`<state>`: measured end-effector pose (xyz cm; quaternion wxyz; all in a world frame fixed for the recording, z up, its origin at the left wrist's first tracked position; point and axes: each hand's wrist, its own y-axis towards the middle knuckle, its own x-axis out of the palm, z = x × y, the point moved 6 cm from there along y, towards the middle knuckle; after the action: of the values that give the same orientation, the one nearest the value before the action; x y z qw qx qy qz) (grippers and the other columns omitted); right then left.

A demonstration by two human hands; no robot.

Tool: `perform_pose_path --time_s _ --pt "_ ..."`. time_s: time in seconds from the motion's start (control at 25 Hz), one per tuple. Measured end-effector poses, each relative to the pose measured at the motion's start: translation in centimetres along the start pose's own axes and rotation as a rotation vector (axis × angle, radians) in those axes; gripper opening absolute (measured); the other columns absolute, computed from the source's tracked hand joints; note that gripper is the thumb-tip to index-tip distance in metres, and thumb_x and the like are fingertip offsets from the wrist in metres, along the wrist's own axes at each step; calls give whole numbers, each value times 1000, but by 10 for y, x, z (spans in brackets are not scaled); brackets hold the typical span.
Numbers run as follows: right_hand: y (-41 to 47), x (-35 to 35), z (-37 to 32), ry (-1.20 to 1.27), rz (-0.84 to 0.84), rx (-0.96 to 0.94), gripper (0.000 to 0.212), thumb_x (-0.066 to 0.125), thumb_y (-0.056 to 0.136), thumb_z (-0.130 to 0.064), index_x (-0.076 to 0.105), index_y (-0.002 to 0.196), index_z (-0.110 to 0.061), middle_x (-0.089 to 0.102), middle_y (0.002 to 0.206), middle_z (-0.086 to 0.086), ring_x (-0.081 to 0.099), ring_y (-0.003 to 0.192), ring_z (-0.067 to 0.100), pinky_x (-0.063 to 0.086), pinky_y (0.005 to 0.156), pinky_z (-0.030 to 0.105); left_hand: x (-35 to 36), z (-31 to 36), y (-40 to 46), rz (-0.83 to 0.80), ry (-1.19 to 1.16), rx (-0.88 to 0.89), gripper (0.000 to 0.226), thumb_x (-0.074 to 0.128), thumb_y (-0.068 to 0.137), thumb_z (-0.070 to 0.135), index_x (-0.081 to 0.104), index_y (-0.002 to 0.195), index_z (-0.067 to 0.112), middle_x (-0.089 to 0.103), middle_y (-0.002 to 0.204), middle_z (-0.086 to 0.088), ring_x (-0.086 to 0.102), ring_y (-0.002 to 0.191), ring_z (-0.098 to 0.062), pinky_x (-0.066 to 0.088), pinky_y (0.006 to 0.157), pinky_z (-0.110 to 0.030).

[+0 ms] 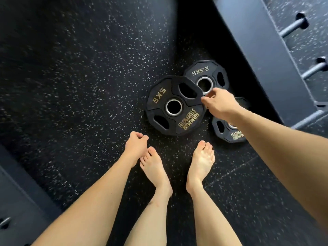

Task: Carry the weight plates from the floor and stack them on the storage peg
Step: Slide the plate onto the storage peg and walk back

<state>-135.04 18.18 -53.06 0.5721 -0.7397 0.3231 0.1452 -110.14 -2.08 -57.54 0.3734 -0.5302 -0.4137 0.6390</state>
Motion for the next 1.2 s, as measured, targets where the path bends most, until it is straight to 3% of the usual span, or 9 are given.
perform_pose_path --time_s 0.12,0.24,0.36,0.56,0.68,0.76,0.96,1.08,1.2 --pt "56 21 3 -42 116 -8 40 53 91 -38 57 115 -6 58 117 18 56 111 38 45 85 37 37 14 44 -28 -157 -40 43 57 95 33 38 131 20 60 112 -11 68 89 -24 61 74 -40" --pt "92 38 0 -121 119 5 50 48 93 -40 46 130 -5 48 133 20 48 121 40 43 96 45 63 24 71 8 -219 -30 49 60 93 35 31 129 22 54 105 -4 65 82 -20 62 68 -37" --pt "106 50 -8 -175 46 -73 47 42 92 -43 47 122 -7 53 126 17 52 107 36 40 81 40 75 30 76 110 -239 -13 46 64 92 27 26 118 21 41 97 1 57 77 -20 62 70 -43" --pt "106 48 -11 -376 -29 -182 52 58 86 -48 48 116 -7 57 112 13 55 99 34 41 74 36 83 26 80 164 -278 -171 58 73 84 15 39 131 3 46 114 -4 67 93 -36 50 37 -25" --pt "104 42 -17 -462 -103 -157 40 63 86 -44 58 102 -8 60 97 10 58 89 30 41 69 33 67 26 81 147 -174 -133 52 74 81 22 54 126 5 58 119 -9 64 80 -25 57 49 -30" --pt "86 44 -11 -350 -204 -69 38 67 84 -40 63 99 -5 66 93 12 66 85 32 50 64 31 48 21 76 111 -145 -94 50 72 80 26 54 124 13 63 113 -6 62 77 -20 60 66 -35" --pt "-15 52 24 354 -319 224 27 66 86 -17 59 110 -7 69 105 14 70 85 28 61 68 38 10 1 7 -58 -271 -92 29 60 89 20 53 117 21 66 106 -9 65 90 -24 58 71 -38" --pt "-80 33 22 478 -333 279 34 66 82 -8 56 114 -8 68 105 13 70 87 27 60 60 33 -16 -2 -59 -18 -362 9 23 58 91 14 51 112 22 64 103 -6 64 88 -22 52 61 -31" --pt "-152 -9 1 553 -368 283 36 66 78 -2 59 111 -14 71 100 11 71 80 25 58 55 30 -49 -4 -144 19 -428 116 24 61 90 12 53 110 23 66 106 -4 64 94 -21 54 70 -34"
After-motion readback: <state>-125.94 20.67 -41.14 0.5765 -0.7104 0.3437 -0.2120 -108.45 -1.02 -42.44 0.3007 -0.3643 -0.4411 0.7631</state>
